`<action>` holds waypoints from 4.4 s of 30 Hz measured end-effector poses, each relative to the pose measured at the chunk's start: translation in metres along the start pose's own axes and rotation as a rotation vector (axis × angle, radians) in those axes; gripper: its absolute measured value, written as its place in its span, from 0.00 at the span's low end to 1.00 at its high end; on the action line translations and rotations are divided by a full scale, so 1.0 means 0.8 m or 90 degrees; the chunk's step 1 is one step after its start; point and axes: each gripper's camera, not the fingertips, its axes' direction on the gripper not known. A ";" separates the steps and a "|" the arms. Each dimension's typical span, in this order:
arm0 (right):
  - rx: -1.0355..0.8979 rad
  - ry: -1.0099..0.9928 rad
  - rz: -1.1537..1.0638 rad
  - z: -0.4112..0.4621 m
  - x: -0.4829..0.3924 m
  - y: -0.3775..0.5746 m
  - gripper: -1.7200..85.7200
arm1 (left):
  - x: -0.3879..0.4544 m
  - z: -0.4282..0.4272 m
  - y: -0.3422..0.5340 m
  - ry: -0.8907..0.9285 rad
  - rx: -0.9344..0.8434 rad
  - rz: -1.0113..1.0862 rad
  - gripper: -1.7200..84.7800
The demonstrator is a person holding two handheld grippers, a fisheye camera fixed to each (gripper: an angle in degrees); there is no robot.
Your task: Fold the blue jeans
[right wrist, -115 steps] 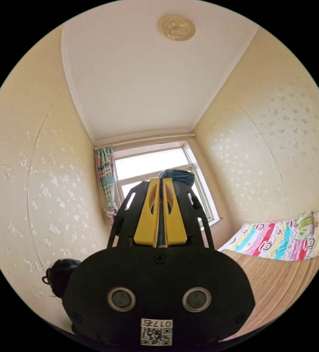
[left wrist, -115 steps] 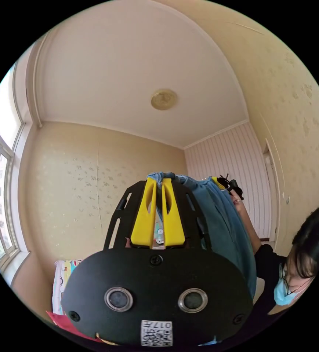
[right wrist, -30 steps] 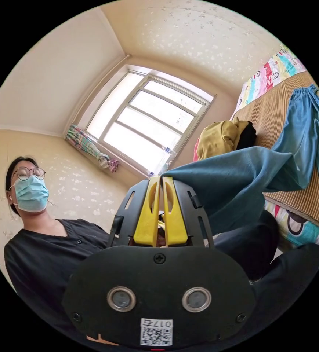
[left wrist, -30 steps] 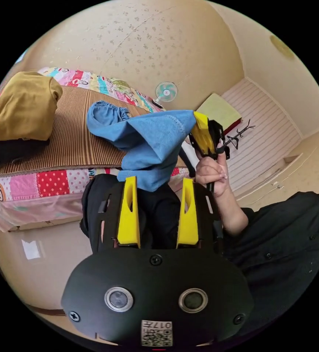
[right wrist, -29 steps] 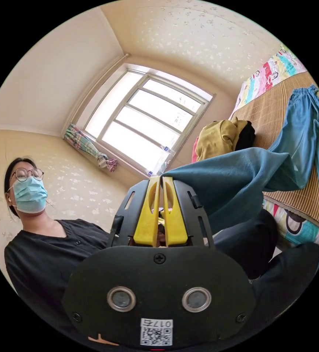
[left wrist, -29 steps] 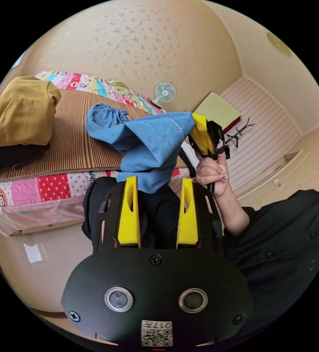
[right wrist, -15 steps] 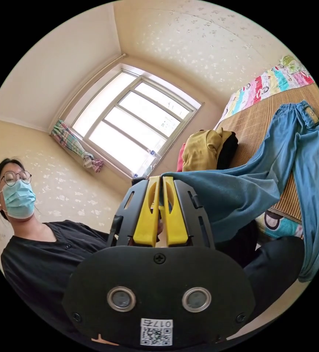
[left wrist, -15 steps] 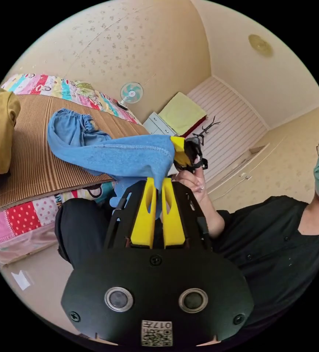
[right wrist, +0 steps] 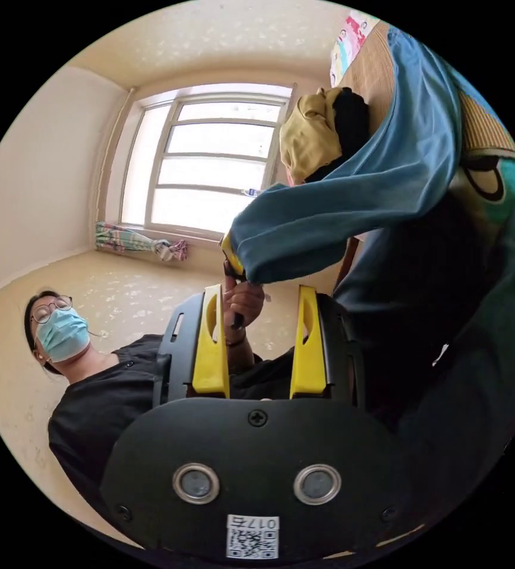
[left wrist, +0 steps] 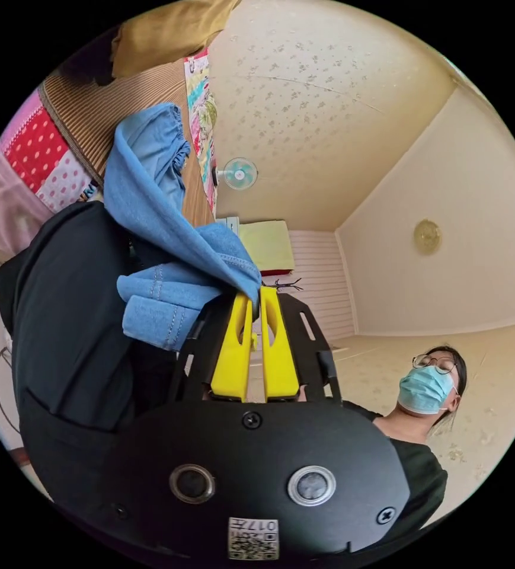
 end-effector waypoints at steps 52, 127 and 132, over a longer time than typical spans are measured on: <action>-0.063 0.063 -0.106 0.049 -0.140 -0.022 0.03 | 0.143 -0.020 -0.011 -0.152 -0.387 0.298 0.02; 0.389 0.131 -0.109 -0.264 -0.138 0.041 0.04 | 0.087 -0.086 0.081 -0.160 -0.151 0.308 0.01; 0.448 -0.261 -0.180 -0.233 -0.224 0.116 0.04 | 0.073 -0.086 0.080 -0.156 -0.156 0.290 0.01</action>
